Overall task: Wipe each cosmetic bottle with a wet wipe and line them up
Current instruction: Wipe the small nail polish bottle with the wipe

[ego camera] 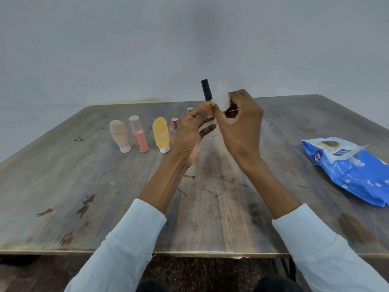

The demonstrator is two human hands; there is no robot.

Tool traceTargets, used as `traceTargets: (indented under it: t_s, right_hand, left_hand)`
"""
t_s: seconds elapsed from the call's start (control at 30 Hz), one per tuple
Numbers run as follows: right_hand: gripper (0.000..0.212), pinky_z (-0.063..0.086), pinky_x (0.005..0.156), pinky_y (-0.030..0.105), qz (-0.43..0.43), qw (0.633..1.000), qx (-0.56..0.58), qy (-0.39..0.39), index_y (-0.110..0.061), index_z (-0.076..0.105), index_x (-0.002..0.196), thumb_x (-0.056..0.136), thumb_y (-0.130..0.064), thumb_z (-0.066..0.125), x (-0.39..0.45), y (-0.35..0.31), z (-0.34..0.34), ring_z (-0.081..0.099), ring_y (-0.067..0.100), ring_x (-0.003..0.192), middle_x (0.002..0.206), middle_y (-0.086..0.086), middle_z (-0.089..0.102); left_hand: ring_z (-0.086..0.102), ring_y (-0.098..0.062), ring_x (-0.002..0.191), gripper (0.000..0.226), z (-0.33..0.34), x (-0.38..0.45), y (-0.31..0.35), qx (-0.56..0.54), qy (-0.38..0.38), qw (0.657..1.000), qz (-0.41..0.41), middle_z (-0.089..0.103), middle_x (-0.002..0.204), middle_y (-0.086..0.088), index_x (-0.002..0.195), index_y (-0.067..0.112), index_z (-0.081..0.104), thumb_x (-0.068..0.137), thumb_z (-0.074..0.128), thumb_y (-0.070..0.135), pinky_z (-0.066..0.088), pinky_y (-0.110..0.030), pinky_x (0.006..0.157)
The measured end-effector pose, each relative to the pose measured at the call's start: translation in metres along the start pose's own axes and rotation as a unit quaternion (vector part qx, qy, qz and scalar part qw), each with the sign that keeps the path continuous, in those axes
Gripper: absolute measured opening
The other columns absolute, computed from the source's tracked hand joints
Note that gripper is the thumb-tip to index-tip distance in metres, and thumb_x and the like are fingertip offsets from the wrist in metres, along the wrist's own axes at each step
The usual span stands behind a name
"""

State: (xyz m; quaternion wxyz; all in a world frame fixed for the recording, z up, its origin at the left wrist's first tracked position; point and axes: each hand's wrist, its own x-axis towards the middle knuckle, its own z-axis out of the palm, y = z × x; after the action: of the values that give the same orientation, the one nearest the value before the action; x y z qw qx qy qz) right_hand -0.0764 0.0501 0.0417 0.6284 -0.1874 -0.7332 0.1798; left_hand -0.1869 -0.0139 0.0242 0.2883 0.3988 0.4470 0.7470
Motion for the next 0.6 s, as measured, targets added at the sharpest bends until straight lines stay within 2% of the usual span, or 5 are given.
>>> traceTargets:
  t_s: [0.07,0.2,0.3,0.43,0.6]
  right_hand:
    - [0.011,0.057,0.069,0.035,0.025,0.999,-0.003,0.019,-0.008,0.073,0.097,0.095,-0.017,0.080,0.001,0.003,-0.003,0.064,0.012,0.078,0.094,0.002,0.067]
    - [0.012,0.059,0.072,0.030,-0.072,0.997,0.002,-0.028,-0.006,0.075,0.103,0.094,-0.011,0.080,-0.004,-0.006,-0.003,0.066,0.012,0.084,0.100,0.003,0.069]
    - [0.013,0.059,0.072,0.026,-0.023,1.000,0.001,0.002,-0.008,0.075,0.101,0.095,-0.017,0.081,0.000,-0.004,-0.002,0.064,0.008,0.082,0.096,-0.002,0.067]
    - [0.012,0.057,0.072,0.019,-0.060,0.998,0.007,-0.019,-0.002,0.074,0.100,0.094,-0.010,0.080,-0.007,-0.012,-0.002,0.065,0.009,0.084,0.099,0.004,0.069]
    - [0.014,0.059,0.071,0.020,0.080,0.992,0.101,0.020,-0.005,0.071,0.095,0.093,-0.016,0.080,0.000,-0.012,-0.004,0.072,0.009,0.083,0.092,0.003,0.073]
  left_hand:
    - [0.065,-0.016,0.114,0.031,0.000,0.000,-0.001,-0.004,-0.005,1.000,-0.003,0.073,0.123,-0.004,0.132,0.005,0.069,0.114,0.051,0.022,0.056,-0.034,0.096]
    - [0.064,-0.024,0.118,0.029,0.001,-0.001,0.001,-0.056,-0.010,0.998,-0.010,0.072,0.122,-0.010,0.122,0.010,0.073,0.112,0.052,0.028,0.058,-0.032,0.094]
    - [0.059,-0.026,0.117,0.030,0.000,-0.001,0.002,-0.067,-0.002,0.998,-0.015,0.072,0.117,-0.007,0.116,0.013,0.075,0.115,0.047,0.023,0.055,-0.035,0.096]
    - [0.070,-0.017,0.104,0.039,0.005,-0.003,0.006,-0.126,0.008,0.992,-0.027,0.078,0.102,-0.002,0.097,0.019,0.084,0.114,0.049,0.020,0.061,-0.028,0.087]
    - [0.069,-0.020,0.106,0.030,0.001,-0.001,0.006,-0.131,-0.006,0.991,-0.015,0.072,0.116,-0.010,0.123,0.004,0.067,0.101,0.065,0.024,0.055,-0.039,0.106]
